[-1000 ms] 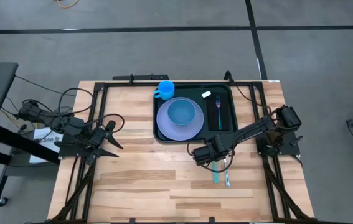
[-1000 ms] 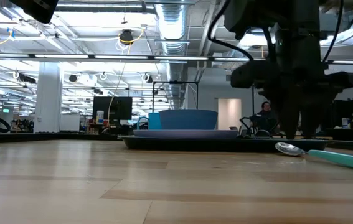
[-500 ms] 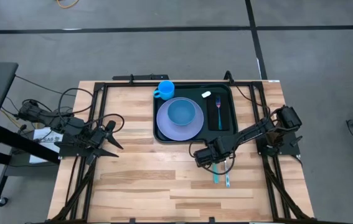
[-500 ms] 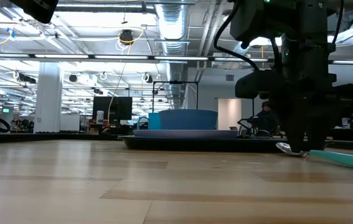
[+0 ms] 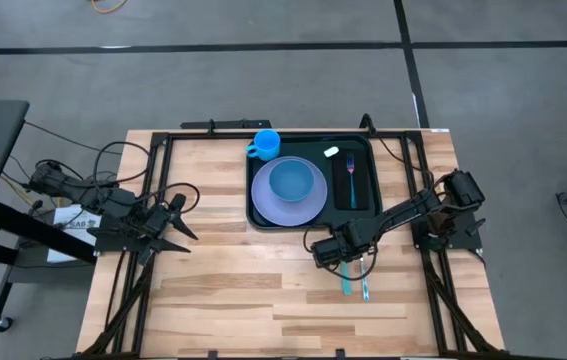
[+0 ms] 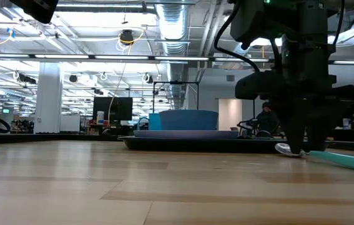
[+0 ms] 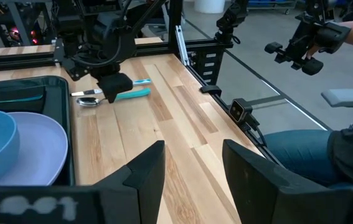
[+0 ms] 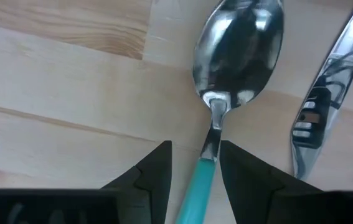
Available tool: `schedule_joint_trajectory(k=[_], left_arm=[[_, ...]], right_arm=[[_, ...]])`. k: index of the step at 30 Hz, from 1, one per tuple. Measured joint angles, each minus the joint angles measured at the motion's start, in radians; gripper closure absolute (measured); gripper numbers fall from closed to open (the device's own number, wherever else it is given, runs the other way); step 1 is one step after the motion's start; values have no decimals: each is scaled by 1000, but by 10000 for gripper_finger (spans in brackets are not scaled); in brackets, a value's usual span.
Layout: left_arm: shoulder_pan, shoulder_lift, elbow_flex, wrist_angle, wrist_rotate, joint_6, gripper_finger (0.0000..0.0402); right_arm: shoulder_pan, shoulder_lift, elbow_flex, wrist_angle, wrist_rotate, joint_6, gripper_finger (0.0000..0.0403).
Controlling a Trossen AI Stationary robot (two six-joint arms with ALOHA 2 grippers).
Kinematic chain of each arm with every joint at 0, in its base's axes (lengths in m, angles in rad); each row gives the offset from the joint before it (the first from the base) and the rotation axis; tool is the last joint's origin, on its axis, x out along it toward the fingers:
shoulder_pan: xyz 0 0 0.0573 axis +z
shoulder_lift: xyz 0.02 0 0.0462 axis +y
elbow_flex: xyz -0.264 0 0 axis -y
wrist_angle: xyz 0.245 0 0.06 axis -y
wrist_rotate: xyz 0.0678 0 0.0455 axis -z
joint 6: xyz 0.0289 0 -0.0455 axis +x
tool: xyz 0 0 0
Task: Set up tray
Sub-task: Put the blue spoon on the black napkin
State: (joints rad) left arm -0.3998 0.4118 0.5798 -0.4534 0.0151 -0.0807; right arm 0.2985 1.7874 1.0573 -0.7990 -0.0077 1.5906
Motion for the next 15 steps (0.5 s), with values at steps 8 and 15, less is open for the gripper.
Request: schedule_joint_trajectory(k=[8,15], left_arm=[[0,0,0,0,0,0,253],[0,0,0,0,0,0,253]], right_arm=[[-13,0,0,1,6,0,277],[-28,1,0,4,6,0,277]])
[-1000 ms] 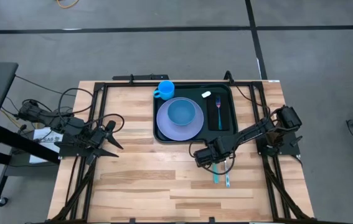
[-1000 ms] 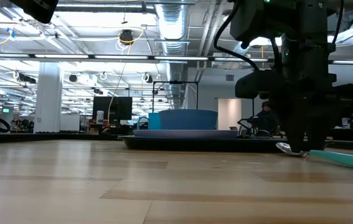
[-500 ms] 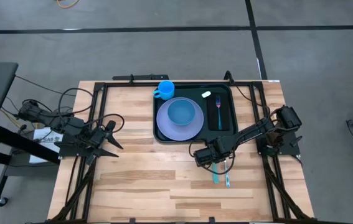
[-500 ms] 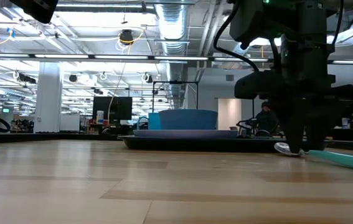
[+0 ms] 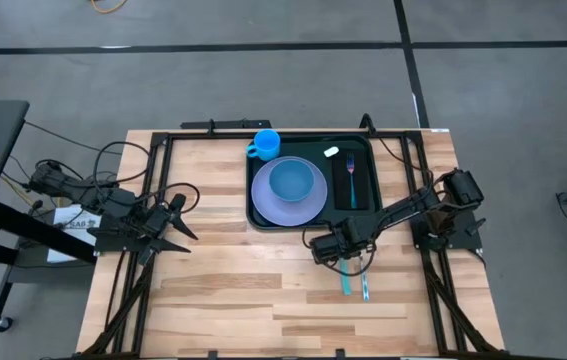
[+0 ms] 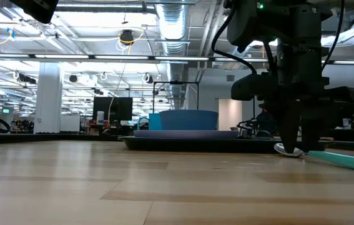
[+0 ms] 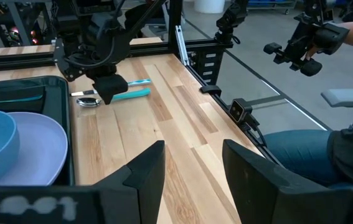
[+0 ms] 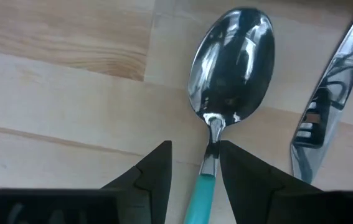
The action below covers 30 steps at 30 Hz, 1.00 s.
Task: Set up tray
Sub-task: Put the blue spoon on the black napkin
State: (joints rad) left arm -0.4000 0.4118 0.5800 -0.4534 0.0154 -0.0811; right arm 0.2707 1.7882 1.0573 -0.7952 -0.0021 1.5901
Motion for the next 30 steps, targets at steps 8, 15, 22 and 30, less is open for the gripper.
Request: schedule_joint_trajectory(k=[8,15,22,30], left_arm=[[0,0,0,0,1,0,253],[0,0,0,-1,2,0,253],[0,0,0,-1,2,0,253],[0,0,0,-1,1,-1,253]], right_arm=[[2,1,0,-1,-23,-1,277],[-7,88,10,16,-97,-48,277],[-22,108,13,19,-123,-69,277],[-30,64,4,23,-95,-46,278]])
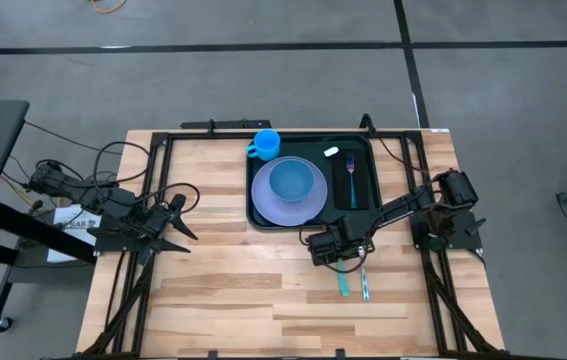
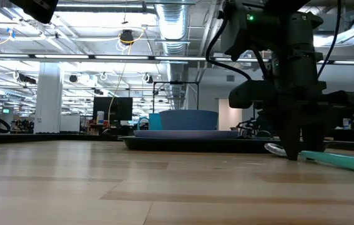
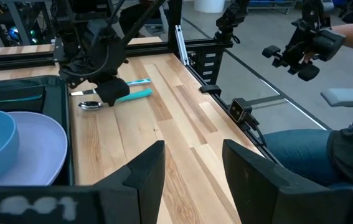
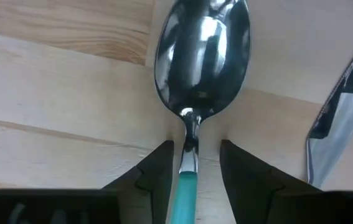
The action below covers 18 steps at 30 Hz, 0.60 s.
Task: Set up tray
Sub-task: Put the blue spoon on the black napkin
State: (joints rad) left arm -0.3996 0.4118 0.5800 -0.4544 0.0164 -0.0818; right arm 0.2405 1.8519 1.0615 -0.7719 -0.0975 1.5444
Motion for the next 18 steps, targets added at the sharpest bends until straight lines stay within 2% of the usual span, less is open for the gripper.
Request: schedule_joint_trajectory(k=[7,18], left_arm=[[0,0,0,0,-1,0,253],[0,0,0,-1,-1,0,253]], right_arm=[[0,2,1,3,10,0,299],[0,2,2,19,17,-8,356]])
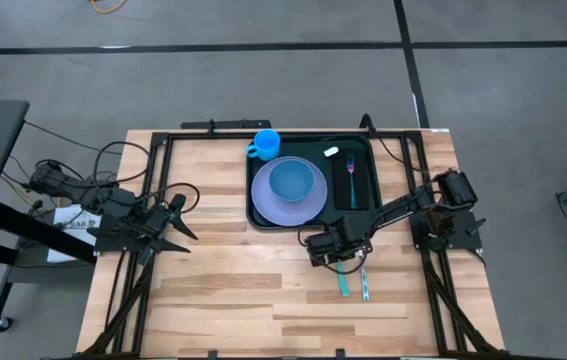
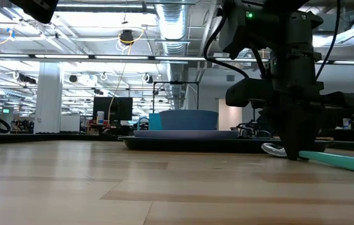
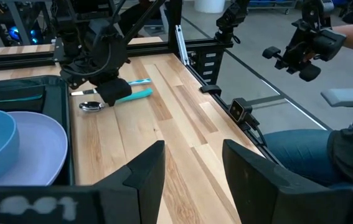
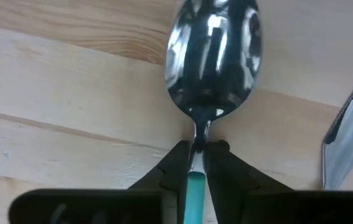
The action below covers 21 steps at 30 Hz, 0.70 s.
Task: Set up tray
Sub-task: Put the blue spoon on the black napkin
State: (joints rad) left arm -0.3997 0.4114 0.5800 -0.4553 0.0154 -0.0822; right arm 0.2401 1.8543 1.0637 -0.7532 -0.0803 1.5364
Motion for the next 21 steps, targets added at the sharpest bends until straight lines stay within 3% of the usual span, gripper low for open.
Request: schedule_joint_trajectory(k=[6,21], left_arm=[[0,0,0,0,0,0,253],[0,0,0,0,0,0,253]], right_arm=[[0,0,0,6,0,-19,380],[-39,-50,-6,2,-24,-29,383]])
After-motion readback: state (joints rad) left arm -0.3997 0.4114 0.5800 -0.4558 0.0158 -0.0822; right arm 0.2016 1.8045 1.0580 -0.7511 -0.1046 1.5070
